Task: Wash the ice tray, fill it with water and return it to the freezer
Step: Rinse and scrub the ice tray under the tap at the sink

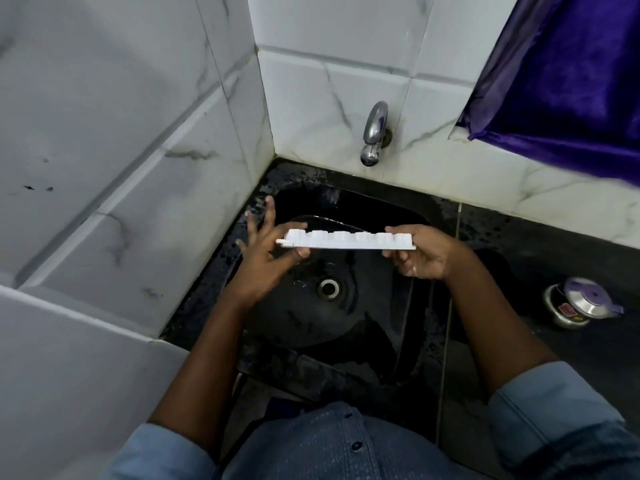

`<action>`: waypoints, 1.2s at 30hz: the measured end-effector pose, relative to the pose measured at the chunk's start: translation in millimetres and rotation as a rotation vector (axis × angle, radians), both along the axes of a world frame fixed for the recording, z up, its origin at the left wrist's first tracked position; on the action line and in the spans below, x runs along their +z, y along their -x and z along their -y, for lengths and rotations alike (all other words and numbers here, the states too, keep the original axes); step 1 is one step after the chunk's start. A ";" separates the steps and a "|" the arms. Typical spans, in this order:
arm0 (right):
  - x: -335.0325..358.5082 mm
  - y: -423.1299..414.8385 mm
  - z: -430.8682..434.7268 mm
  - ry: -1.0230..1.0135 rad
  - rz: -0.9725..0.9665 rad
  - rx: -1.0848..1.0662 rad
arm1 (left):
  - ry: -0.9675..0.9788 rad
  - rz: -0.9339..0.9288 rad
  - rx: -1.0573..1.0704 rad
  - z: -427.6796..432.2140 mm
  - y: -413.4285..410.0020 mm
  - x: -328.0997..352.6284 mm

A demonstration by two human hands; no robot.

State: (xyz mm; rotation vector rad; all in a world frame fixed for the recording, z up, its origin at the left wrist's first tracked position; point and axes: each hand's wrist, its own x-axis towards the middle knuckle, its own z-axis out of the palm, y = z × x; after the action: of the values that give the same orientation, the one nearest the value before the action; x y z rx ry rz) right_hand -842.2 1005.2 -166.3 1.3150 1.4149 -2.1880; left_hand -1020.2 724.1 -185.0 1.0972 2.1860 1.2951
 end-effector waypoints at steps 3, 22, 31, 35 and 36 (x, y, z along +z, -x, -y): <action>-3.3 13.8 -1.4 -0.045 0.104 0.258 | -0.101 0.228 0.180 -2.5 12.1 -7.3; 11.4 192.9 -72.1 -0.209 -0.248 -0.542 | -0.320 0.956 0.708 -26.6 36.1 -14.3; 6.5 192.6 -79.7 -0.486 -0.113 -0.493 | -0.324 1.022 0.629 -39.6 40.7 1.6; 5.0 187.2 -80.2 -0.527 -0.121 -0.459 | -0.331 1.049 0.612 -38.3 41.1 1.9; 6.3 184.0 -79.0 -0.533 -0.134 -0.434 | -0.328 1.051 0.610 -38.2 39.9 1.6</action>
State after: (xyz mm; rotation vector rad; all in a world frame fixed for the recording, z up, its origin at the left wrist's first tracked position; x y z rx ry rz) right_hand -1026.3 1084.2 -160.1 1.8231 2.0270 -2.2729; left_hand -1060.1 762.2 -183.4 -0.2702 1.5002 1.9130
